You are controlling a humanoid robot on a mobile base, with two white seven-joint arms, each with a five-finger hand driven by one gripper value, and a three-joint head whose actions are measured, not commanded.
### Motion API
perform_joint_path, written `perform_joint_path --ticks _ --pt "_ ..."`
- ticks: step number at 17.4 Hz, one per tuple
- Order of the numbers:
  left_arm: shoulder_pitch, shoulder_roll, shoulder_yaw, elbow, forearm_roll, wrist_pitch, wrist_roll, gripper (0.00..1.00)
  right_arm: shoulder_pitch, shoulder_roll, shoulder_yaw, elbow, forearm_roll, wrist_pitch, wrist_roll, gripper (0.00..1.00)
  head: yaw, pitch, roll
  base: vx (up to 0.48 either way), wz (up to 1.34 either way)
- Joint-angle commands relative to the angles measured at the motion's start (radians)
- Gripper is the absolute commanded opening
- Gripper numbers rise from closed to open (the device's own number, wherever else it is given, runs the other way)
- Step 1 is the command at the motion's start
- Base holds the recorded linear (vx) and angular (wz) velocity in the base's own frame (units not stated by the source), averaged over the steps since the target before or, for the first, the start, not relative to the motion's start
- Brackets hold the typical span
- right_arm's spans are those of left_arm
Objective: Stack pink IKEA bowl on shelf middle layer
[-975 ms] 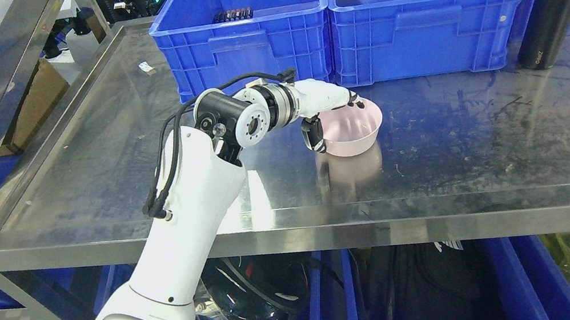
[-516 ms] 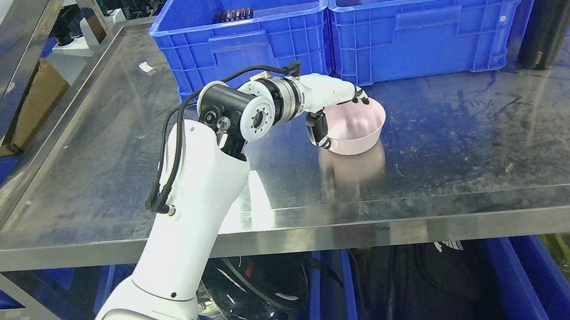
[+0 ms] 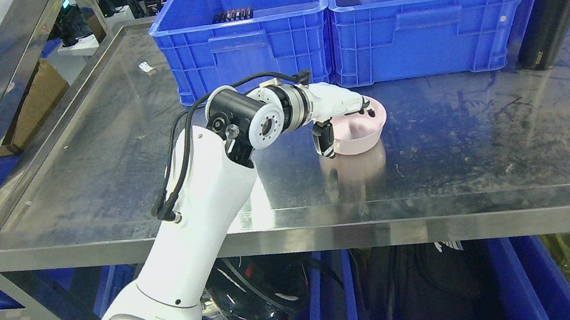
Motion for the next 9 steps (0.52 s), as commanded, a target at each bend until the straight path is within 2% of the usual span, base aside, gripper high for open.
perform_joint_path --ticks 1,4,6,9 --pt "0.016 0.013 -0.014 0.023 -0.007 -0.023 -0.004 0.66 0.005 -0.017 0.0 -0.017 0.0 -0.001 0.0 1.0 0.0 0.0 0.0 0.0 0.0" --pt "0.016 0.013 0.006 0.072 -0.007 -0.086 -0.004 0.48 0.003 -0.017 0.0 -0.017 0.0 -0.001 0.0 1.0 0.0 0.0 0.0 0.0 0.0" --pt "0.022 0.013 0.067 0.104 0.002 -0.201 -0.015 0.17 0.005 -0.017 0.0 -0.017 0.0 -0.001 0.0 1.0 0.0 0.0 0.0 0.0 0.0" --pt "0.039 0.013 0.141 0.153 0.005 -0.33 -0.02 0.03 0.005 -0.017 0.0 -0.017 0.0 -0.001 0.0 1.0 0.0 0.0 0.0 0.0 0.0"
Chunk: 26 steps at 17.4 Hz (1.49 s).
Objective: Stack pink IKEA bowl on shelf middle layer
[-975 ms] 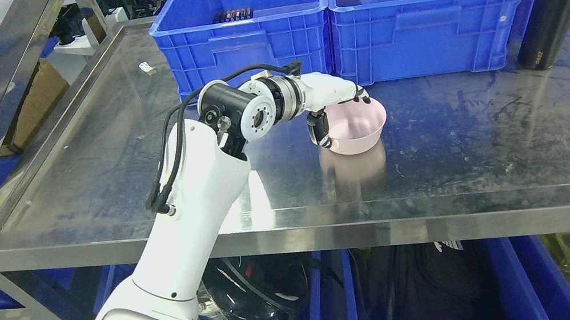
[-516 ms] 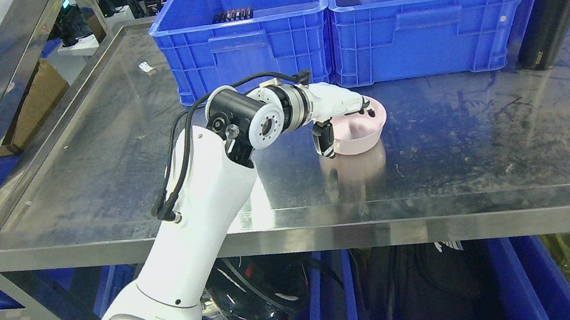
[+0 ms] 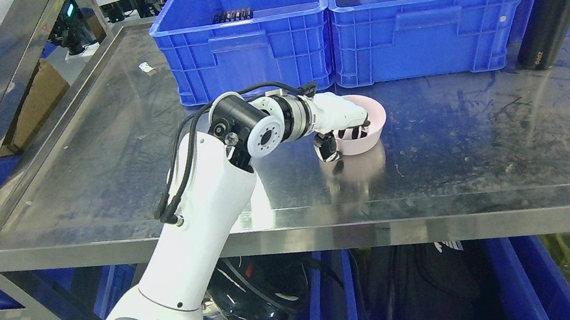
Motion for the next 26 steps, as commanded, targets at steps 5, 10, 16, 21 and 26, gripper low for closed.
perform_joint_path --ticks 5,10,16,21,26 --pt "0.018 0.016 0.279 0.065 0.094 -0.329 -0.01 0.0 0.005 -0.017 0.0 -0.017 0.0 -0.001 0.0 1.0 0.0 0.0 0.0 0.0 0.0" --pt "0.015 0.016 0.361 -0.038 0.148 -0.347 -0.004 0.0 0.005 -0.017 0.0 -0.017 0.0 -0.001 0.0 1.0 0.0 0.0 0.0 0.0 0.0" --pt "0.012 0.016 0.468 -0.044 0.244 -0.416 0.042 0.0 0.003 -0.017 0.0 -0.017 0.0 -0.001 0.0 1.0 0.0 0.0 0.0 -0.004 0.0" --pt "0.078 0.016 0.49 -0.044 0.413 -0.507 0.036 0.01 0.005 -0.017 0.0 -0.017 0.0 -0.001 0.0 1.0 0.0 0.0 0.0 -0.039 0.02" --pt "0.095 0.016 0.47 -0.061 0.399 -0.507 0.041 0.0 0.005 -0.017 0.0 -0.017 0.0 -0.001 0.0 1.0 0.0 0.0 0.0 -0.081 0.12"
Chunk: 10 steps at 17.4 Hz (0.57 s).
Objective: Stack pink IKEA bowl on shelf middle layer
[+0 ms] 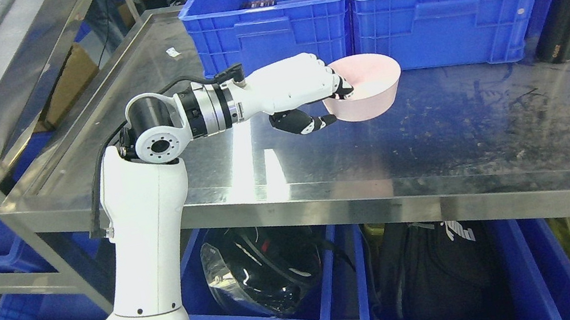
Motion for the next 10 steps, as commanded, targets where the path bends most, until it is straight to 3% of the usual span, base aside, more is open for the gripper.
perform_joint_path --ticks 1,6,10 --pt "0.024 0.017 0.055 -0.027 0.028 -0.002 0.002 0.0 0.004 -0.017 0.0 -0.017 0.0 -0.001 0.0 1.0 0.0 0.0 0.0 -0.081 0.27" --pt "0.038 0.017 0.053 -0.033 0.028 -0.002 0.002 0.0 0.004 -0.017 0.0 -0.017 0.0 -0.001 0.0 1.0 0.0 0.0 0.0 -0.106 0.73" --pt "0.039 0.017 0.053 -0.038 0.03 -0.002 0.003 0.0 0.004 -0.017 0.0 -0.017 0.0 -0.001 0.0 1.0 0.0 0.0 0.0 -0.121 1.16"
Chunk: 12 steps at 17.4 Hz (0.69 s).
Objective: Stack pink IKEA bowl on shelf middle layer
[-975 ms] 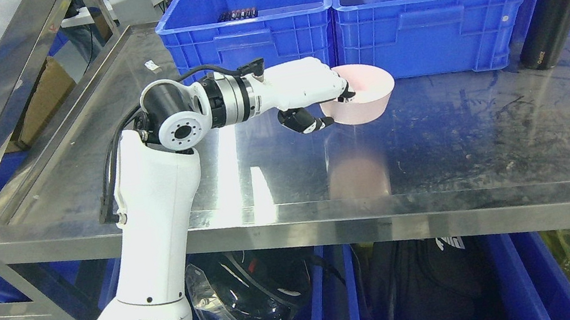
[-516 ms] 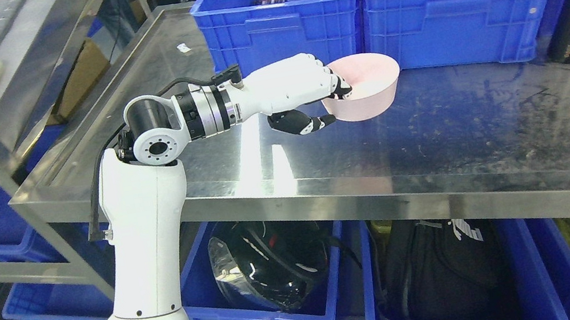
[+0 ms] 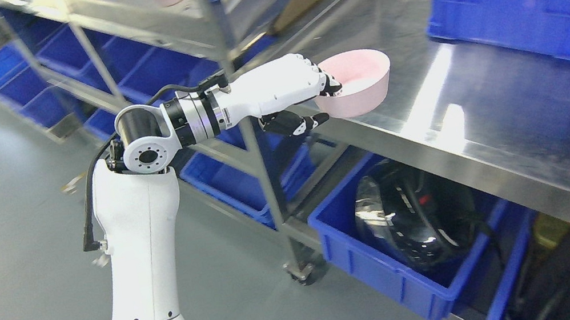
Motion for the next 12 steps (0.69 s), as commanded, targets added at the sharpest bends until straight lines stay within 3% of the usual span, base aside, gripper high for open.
perform_joint_path --ticks 1,6,12 --pt "0.008 0.017 0.007 -0.016 0.004 -0.001 -0.001 0.0 0.005 -0.017 0.0 -0.017 0.0 -0.001 0.0 1.0 0.0 0.0 0.0 -0.122 1.28" --pt "0.011 0.017 0.003 -0.016 0.004 -0.001 -0.001 0.01 0.003 -0.017 0.0 -0.017 0.0 -0.001 0.0 1.0 0.0 0.0 0.0 -0.081 1.26" --pt "0.016 0.017 -0.041 -0.016 0.005 -0.001 0.004 0.01 0.003 -0.017 0.0 -0.017 0.0 -0.001 0.0 1.0 0.0 0.0 0.0 0.009 0.85"
